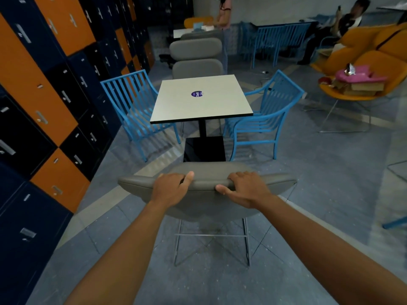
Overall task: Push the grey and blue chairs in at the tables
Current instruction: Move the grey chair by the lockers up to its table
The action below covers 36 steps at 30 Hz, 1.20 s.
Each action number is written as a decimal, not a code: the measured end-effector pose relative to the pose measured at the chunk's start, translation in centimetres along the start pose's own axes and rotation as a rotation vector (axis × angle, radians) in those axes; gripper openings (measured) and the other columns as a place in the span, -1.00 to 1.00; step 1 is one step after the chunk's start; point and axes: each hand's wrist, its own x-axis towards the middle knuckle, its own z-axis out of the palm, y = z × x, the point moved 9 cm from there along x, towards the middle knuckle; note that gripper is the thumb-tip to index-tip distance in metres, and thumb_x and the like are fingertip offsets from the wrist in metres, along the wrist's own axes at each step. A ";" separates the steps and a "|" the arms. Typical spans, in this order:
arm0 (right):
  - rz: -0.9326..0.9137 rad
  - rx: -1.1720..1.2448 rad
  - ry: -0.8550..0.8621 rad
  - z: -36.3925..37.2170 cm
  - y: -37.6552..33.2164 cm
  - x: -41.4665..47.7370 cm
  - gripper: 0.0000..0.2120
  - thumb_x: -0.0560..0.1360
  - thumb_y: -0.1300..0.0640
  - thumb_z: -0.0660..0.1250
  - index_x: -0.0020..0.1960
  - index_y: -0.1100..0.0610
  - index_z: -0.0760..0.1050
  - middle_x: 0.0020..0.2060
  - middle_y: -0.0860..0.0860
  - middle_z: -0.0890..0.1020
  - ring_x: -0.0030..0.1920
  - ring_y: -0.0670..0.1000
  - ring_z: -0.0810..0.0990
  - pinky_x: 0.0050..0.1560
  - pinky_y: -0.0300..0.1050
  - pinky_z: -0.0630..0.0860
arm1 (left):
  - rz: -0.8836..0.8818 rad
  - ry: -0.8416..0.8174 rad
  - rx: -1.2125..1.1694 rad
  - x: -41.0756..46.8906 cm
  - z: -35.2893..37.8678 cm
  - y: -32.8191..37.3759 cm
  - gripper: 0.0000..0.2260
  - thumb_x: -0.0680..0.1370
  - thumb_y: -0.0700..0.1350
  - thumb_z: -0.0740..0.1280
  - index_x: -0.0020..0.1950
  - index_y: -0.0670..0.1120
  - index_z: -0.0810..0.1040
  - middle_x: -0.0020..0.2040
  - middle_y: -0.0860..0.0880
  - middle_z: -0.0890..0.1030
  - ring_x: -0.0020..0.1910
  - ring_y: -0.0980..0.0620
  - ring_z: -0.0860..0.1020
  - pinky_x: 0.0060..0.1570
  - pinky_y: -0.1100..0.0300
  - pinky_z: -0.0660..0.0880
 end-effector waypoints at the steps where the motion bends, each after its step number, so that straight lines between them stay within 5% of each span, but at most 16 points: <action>1: 0.004 0.010 0.007 0.0 -0.6 0.5 -0.18 0.45 -0.58 -0.17 0.04 0.02 0.56 -0.03 0.05 0.67 -0.04 0.12 0.59 0.02 0.06 0.42 | -0.018 0.016 0.043 0.2 0.0 0.0 -0.43 0.67 0.27 0.00 -0.24 -0.03 0.59 -0.24 0.00 0.63 -0.17 -0.10 0.57 -0.06 0.03 0.36; 5: 0.058 0.014 0.023 0.6 -0.9 2.1 -0.20 0.45 -0.60 -0.21 -0.15 -0.01 0.53 -0.19 0.03 0.67 -0.15 0.11 0.62 -0.16 0.01 0.46 | -0.100 0.013 0.156 1.1 0.0 0.3 -0.63 0.57 0.07 0.14 -0.33 -0.10 0.49 -0.26 -0.11 0.64 -0.28 -0.14 0.53 -0.22 0.08 0.33; 18: 0.130 -0.112 0.098 0.7 0.6 6.2 -0.19 0.46 -0.58 -0.26 -0.32 -0.03 0.51 -0.45 -0.02 0.43 -0.36 0.08 0.44 -0.38 -0.06 0.25 | -0.153 0.113 0.170 4.6 0.7 -0.3 -0.52 0.47 0.10 0.06 -0.34 -0.16 0.63 -0.37 -0.15 0.63 -0.35 -0.18 0.53 -0.25 0.08 0.37; 22: 0.134 -0.112 0.100 0.8 1.5 8.4 -0.21 0.46 -0.59 -0.24 -0.31 -0.05 0.50 -0.46 -0.03 0.41 -0.37 0.08 0.43 -0.40 -0.07 0.21 | -0.175 0.141 0.172 6.7 1.0 -0.7 -0.53 0.46 0.11 0.08 -0.39 -0.14 0.62 -0.42 -0.11 0.60 -0.42 -0.10 0.40 -0.30 0.12 0.27; 36: 0.062 -0.106 0.149 1.2 4.6 16.7 -0.17 0.48 -0.57 -0.18 -0.29 0.01 0.61 -0.36 0.06 0.62 -0.30 0.13 0.58 -0.30 -0.04 0.47 | -0.208 0.129 0.196 15.3 2.2 -1.4 -0.55 0.47 0.13 0.08 -0.40 -0.10 0.59 -0.44 -0.03 0.50 -0.42 -0.07 0.41 -0.33 0.10 0.24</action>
